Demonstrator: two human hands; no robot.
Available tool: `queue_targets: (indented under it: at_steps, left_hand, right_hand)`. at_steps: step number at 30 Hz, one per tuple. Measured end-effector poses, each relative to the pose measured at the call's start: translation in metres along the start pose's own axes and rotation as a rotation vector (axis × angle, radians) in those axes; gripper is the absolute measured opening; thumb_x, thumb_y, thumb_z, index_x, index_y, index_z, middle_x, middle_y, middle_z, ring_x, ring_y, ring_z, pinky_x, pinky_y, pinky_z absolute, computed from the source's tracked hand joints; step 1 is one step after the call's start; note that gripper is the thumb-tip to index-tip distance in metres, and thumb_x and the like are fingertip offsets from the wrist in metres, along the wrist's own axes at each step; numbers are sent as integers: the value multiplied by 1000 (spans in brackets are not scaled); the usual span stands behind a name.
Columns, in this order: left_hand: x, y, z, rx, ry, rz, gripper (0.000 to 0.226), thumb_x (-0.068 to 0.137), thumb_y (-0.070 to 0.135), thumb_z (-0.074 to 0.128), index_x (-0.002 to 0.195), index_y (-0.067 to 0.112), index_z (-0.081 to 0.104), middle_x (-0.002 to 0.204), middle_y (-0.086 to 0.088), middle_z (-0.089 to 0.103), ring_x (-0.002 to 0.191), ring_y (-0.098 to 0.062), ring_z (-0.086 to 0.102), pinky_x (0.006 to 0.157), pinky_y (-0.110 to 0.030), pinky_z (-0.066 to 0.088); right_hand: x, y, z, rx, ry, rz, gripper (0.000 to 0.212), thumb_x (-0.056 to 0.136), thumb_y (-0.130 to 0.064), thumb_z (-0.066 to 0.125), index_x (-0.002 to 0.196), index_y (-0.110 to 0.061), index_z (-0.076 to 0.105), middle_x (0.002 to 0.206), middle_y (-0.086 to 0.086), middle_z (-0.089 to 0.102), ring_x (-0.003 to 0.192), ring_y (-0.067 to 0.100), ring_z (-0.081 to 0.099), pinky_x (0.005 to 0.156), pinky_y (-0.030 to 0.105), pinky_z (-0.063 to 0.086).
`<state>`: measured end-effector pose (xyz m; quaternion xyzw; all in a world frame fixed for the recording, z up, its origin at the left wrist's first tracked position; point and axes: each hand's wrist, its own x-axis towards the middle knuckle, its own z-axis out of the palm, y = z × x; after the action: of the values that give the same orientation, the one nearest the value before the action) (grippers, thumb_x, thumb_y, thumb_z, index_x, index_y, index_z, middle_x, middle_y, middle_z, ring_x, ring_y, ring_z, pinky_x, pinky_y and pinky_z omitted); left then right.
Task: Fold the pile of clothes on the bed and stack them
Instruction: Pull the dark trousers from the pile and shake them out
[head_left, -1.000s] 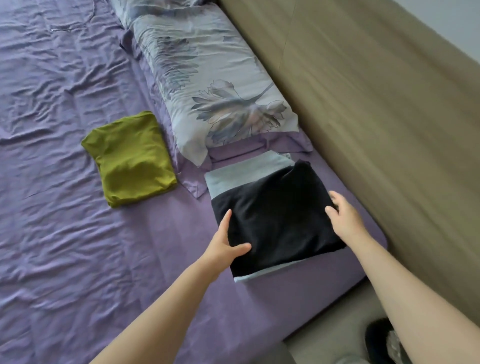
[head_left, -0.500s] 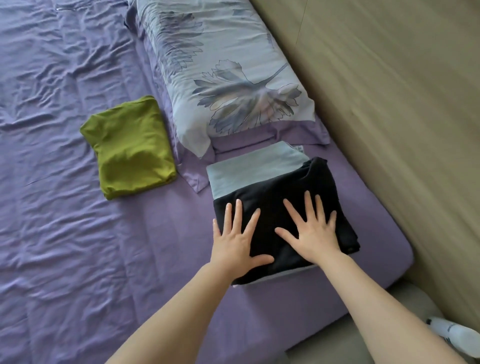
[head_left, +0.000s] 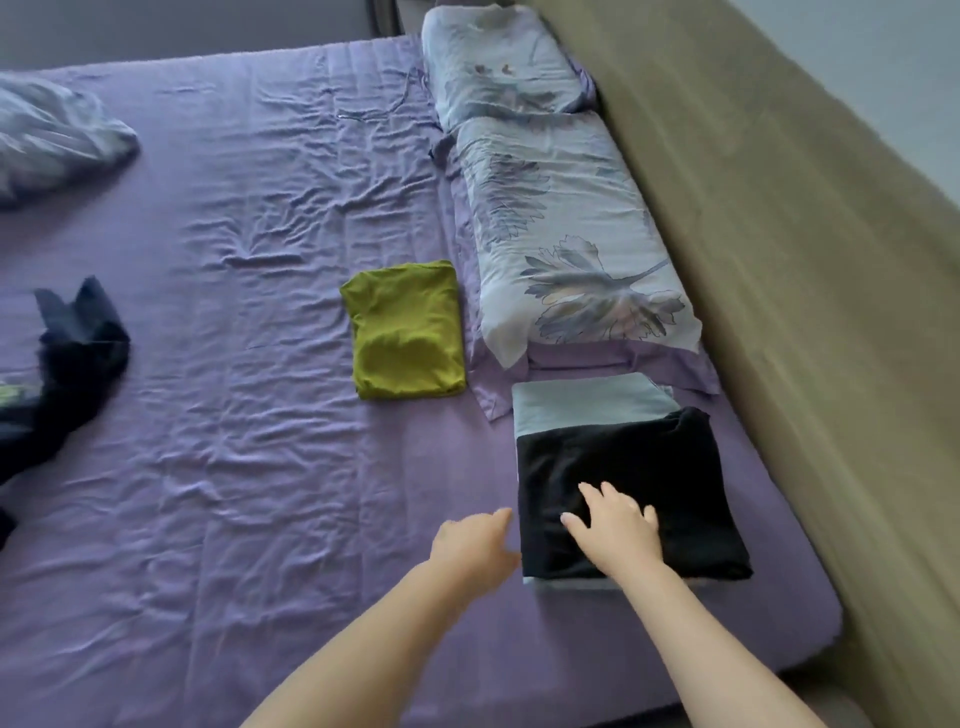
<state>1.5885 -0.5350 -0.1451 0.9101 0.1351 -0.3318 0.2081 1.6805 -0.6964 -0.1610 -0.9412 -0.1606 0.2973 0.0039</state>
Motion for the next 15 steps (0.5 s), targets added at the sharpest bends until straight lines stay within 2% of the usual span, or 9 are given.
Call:
queue_targets:
  at_steps: [5,9,12,15]
  left_hand:
    - [-72,-65,-25,-108,100,-162,44,94,39,47,133,20,44,132,-6,54,119,-28,53,90,-34,43]
    - [-133,-121,-42,-197,242,-238,43,94,41,47,133,25,48,130,-3,58,120,-23,53,91,-32,44]
    - [-186,-165,-48,-260,347,-288,37,94,41,45,129,29,53,126,2,61,114,-20,58,86,-28,44]
    - [-242,-211,-44,-305,421,-333,36,94,43,46,127,29,55,125,4,62,111,-20,60,87,-29,44]
  right_hand:
    - [-45,-93,-10,7,56,-197,41,97,-38,40,135,-24,46,132,-2,56,121,21,52,100,35,35]
    - [-84,-170,-18,16,105,-354,37,98,-36,40,130,-24,51,127,1,60,118,23,55,94,32,39]
    - [-121,-228,-19,6,156,-450,32,97,-36,41,122,-22,56,122,2,62,116,24,55,89,32,40]
    - [-162,-283,-13,7,175,-517,31,96,-36,43,120,-24,58,122,2,64,116,23,56,90,31,41]
